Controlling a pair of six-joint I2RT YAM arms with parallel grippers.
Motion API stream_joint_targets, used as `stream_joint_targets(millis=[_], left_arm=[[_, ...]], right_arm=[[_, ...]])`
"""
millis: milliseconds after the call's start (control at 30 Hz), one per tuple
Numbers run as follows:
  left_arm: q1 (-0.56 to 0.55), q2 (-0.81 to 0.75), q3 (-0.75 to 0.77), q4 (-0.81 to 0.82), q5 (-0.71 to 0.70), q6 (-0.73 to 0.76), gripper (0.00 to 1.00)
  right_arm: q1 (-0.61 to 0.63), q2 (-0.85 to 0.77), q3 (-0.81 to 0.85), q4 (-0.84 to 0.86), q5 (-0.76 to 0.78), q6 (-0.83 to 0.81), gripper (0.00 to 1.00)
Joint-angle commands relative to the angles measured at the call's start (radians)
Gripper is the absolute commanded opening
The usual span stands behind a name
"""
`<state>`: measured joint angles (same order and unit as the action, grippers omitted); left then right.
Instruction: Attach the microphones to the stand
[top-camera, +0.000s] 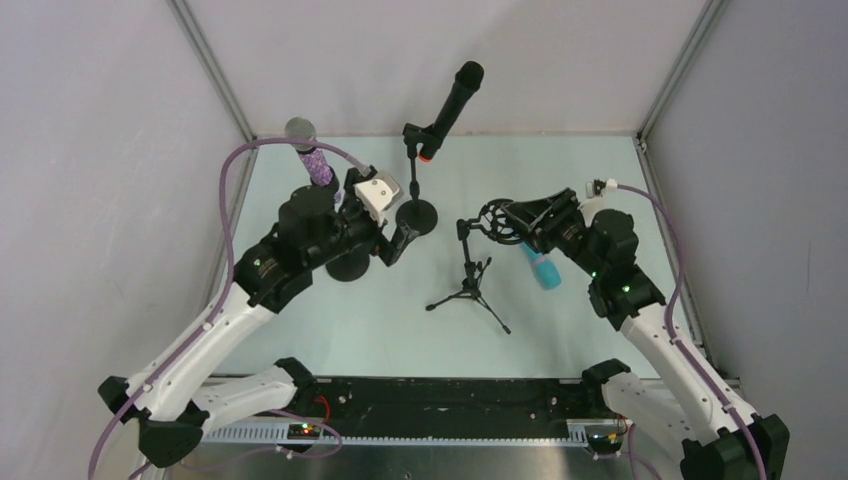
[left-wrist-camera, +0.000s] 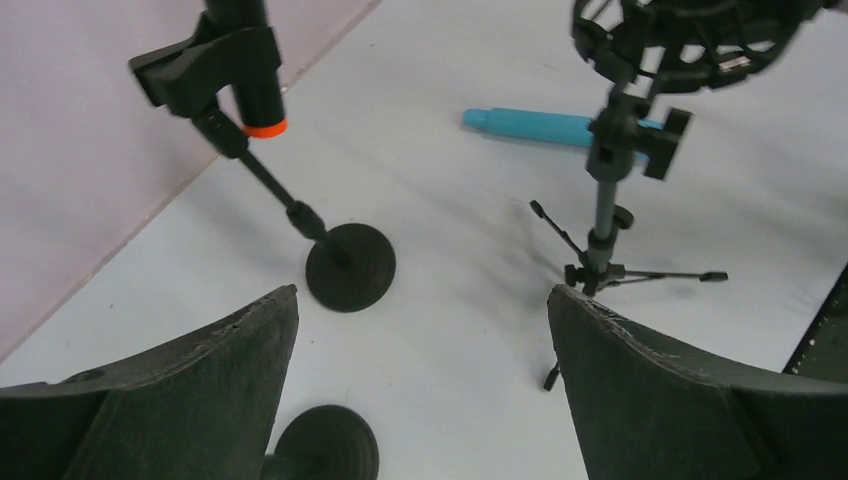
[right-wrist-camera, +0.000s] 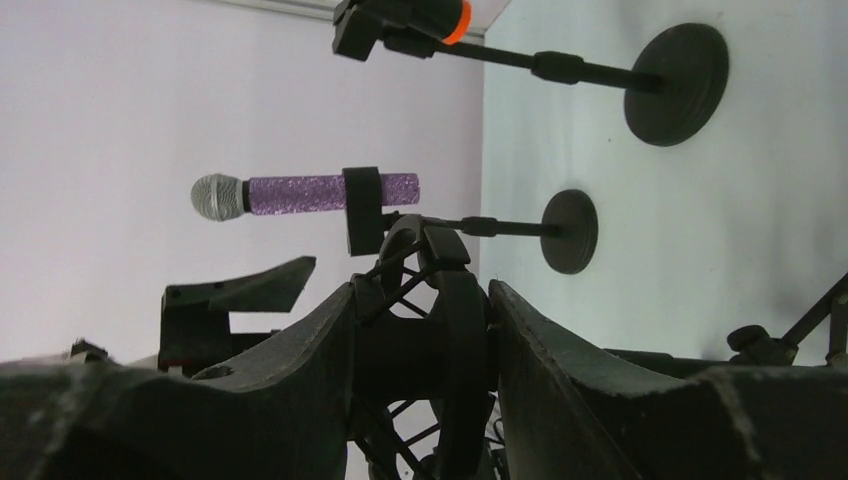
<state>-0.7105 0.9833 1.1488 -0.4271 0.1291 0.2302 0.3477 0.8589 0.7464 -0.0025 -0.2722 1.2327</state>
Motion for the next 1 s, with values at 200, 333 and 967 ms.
stream_joint_targets(millis=[200,333,967], left_arm=[[-0.001,-0.014,0.076,-0.05,-0.151,-0.048,0.98],[0.0,0.021,0.097,-0.048,-0.105,-0.06,0.98],[0.0,0.083,0.121,-0.049,-0.058,-0.07,0.98]], right_arm=[[0.14,-0.07,-0.075,0.208,0.175,0.069,0.37],[0.178,-0.093,-0.164,0.275,0.251,0.122,0.38],[0.187,-0.161,-0.175,0.121,0.317,0.18,0.68]])
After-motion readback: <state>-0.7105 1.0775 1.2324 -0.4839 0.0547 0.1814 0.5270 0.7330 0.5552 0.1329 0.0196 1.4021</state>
